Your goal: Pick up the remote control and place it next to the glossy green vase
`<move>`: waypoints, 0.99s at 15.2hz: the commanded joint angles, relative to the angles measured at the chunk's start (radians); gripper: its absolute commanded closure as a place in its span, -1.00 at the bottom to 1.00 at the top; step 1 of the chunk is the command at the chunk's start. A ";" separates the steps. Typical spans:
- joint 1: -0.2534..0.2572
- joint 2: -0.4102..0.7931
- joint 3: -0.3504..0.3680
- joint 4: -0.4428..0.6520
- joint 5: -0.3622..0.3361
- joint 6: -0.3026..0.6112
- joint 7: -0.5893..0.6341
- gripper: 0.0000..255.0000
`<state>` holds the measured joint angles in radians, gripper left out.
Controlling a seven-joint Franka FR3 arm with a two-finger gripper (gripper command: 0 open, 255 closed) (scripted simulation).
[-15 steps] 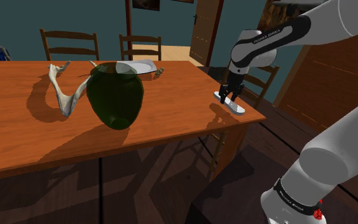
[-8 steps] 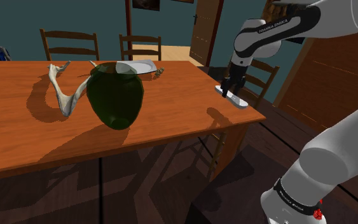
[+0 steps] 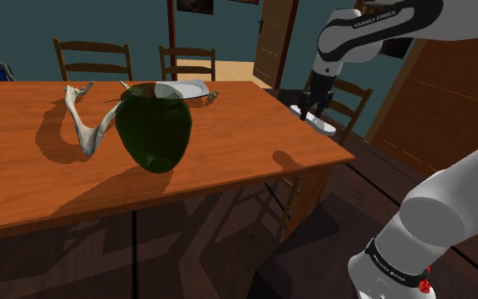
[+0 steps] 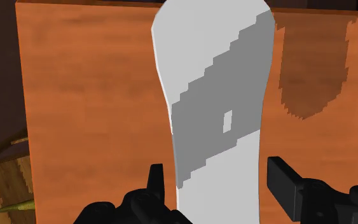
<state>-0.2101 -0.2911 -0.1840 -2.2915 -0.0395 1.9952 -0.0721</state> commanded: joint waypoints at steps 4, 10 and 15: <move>0.001 -0.016 0.003 0.056 -0.001 -0.072 0.002 1.00; 0.002 -0.027 0.007 0.127 0.000 -0.153 0.004 1.00; 0.003 -0.030 0.009 0.191 0.001 -0.221 0.005 1.00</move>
<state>-0.2071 -0.3225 -0.1740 -2.1206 -0.0391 1.7930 -0.0655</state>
